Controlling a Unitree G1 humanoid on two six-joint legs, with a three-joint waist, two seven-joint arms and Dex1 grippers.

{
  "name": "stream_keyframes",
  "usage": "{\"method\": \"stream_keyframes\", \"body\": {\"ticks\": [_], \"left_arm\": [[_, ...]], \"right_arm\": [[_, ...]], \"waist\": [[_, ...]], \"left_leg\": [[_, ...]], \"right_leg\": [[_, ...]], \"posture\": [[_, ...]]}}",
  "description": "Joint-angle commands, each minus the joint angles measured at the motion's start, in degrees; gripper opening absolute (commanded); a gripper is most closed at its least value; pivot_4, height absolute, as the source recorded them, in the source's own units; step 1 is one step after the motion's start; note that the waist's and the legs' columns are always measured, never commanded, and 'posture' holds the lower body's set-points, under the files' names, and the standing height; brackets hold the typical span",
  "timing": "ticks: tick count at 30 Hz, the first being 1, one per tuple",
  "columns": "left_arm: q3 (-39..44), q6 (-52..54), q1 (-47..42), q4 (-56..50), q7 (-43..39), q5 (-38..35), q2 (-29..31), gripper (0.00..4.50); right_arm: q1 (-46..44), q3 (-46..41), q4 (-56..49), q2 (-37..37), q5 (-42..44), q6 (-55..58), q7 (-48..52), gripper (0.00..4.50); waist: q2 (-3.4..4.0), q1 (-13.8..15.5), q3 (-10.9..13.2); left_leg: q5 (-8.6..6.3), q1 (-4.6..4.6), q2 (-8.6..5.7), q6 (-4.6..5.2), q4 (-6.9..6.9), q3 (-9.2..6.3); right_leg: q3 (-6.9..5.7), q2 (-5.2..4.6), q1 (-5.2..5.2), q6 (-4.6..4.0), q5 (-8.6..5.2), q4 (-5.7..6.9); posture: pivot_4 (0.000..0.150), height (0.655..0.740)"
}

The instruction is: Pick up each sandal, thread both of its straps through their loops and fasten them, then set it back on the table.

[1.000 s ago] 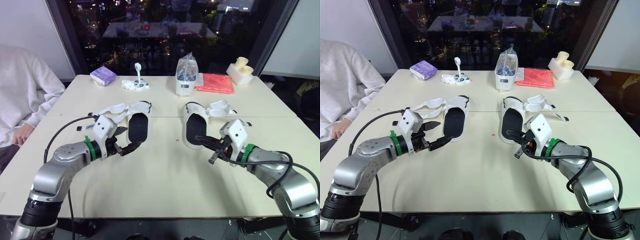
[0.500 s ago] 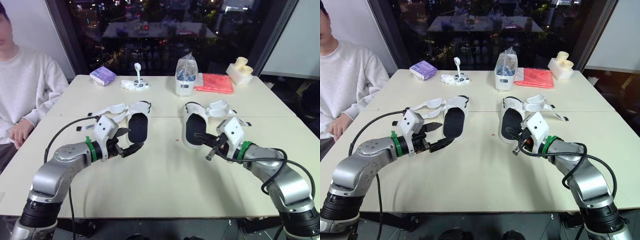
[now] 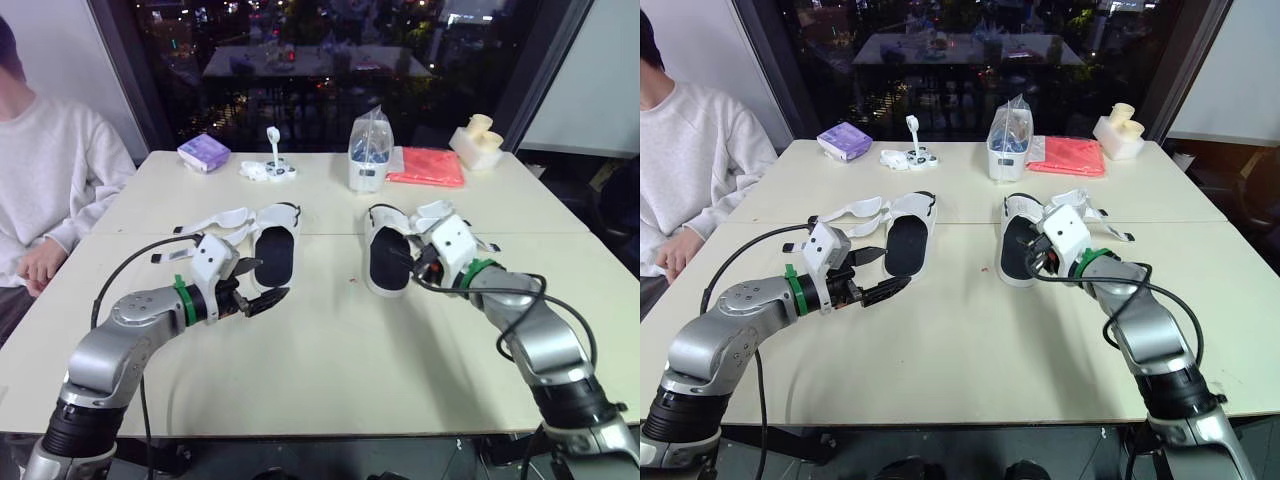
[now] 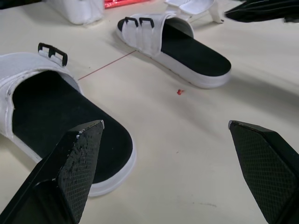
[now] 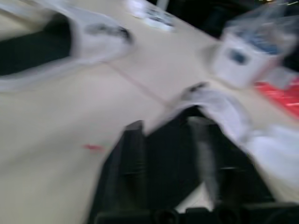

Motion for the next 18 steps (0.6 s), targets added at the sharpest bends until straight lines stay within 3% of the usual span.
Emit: {"method": "stream_keyframes", "body": {"ticks": [1,2,3,13,18], "left_arm": [[-0.1,-1.9,-0.9,-1.3,0.0,0.6,-0.2,4.5],[-0.2,-2.0,-1.0,-1.2,0.0,0.8,-0.3,4.5],[-0.3,-2.2,-1.1,-1.1,0.0,1.0,-0.4,4.5],[0.4,-3.3,0.3,-2.3,1.6,2.2,-0.5,4.5],[1.6,-3.0,1.8,-3.9,3.1,2.1,-0.4,4.5]], "right_arm": [[-6.6,4.8,10.9,1.1,-9.5,-9.5,-4.4,3.83],[-8.6,6.4,14.6,1.5,-11.9,-11.9,-5.5,4.32],[-10.9,8.2,19.3,2.0,-14.4,-14.7,-6.6,4.42],[-30.8,16.2,62.2,10.0,-27.7,-32.2,-19.9,4.42],[-37.2,17.7,75.1,13.8,-30.9,-35.0,-26.7,4.42]], "waist": [[0.0,-0.4,0.0],[0.0,-0.6,0.0],[0.0,-1.0,0.0],[0.02,-1.8,0.0],[0.04,-2.3,0.0]], "left_leg": [[0.01,-0.01,0.0,-0.01,0.0,0.01],[0.02,-0.01,0.0,-0.02,0.0,0.03],[0.03,-0.02,0.0,-0.03,0.0,0.03],[0.16,0.05,0.01,-0.22,-0.29,0.01],[0.22,0.07,0.01,-0.3,-0.5,-0.05]], "right_leg": [[0.0,0.0,0.0,0.0,0.0,-0.02],[0.01,0.01,0.01,0.0,0.0,-0.02],[0.0,0.01,0.01,0.0,0.0,-0.02],[0.0,0.05,0.02,0.0,0.0,-0.06],[-0.03,0.07,0.02,0.0,0.0,-0.09]], "posture": [[0.15,0.74],[0.15,0.74],[0.15,0.74],[0.15,0.74],[0.15,0.74]]}}
